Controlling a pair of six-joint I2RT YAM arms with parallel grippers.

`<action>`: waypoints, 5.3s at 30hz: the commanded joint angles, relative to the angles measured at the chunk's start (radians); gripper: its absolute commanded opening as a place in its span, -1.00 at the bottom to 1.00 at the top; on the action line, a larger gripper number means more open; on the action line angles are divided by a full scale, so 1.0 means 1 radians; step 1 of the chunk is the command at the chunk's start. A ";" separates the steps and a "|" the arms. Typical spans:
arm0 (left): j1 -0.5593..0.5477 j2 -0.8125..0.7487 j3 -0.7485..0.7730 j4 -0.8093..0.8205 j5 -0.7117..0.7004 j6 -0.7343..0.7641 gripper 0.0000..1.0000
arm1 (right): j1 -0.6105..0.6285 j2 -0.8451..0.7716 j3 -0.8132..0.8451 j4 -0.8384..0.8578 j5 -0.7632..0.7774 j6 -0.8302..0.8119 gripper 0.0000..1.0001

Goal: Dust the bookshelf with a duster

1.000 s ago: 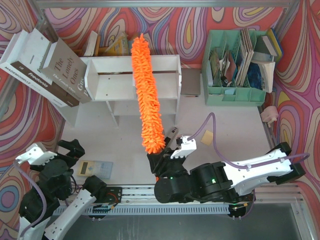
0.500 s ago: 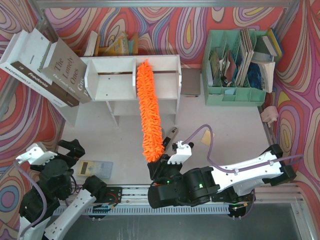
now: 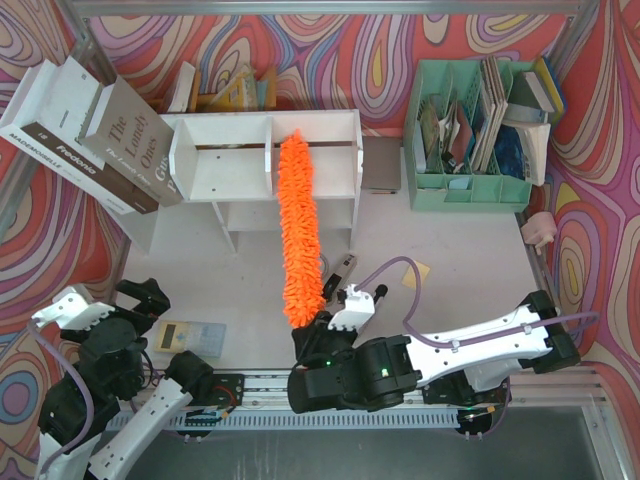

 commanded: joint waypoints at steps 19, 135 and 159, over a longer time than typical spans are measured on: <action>-0.005 -0.004 -0.008 -0.007 -0.011 0.001 0.97 | -0.042 -0.013 -0.046 0.332 -0.073 -0.315 -1.00; -0.005 0.008 -0.009 -0.005 -0.011 0.004 0.97 | -0.085 -0.056 -0.002 0.188 -0.003 -0.317 -1.00; -0.005 0.020 -0.008 -0.006 -0.012 0.003 0.97 | -0.086 -0.138 -0.005 -0.470 0.132 0.287 -1.00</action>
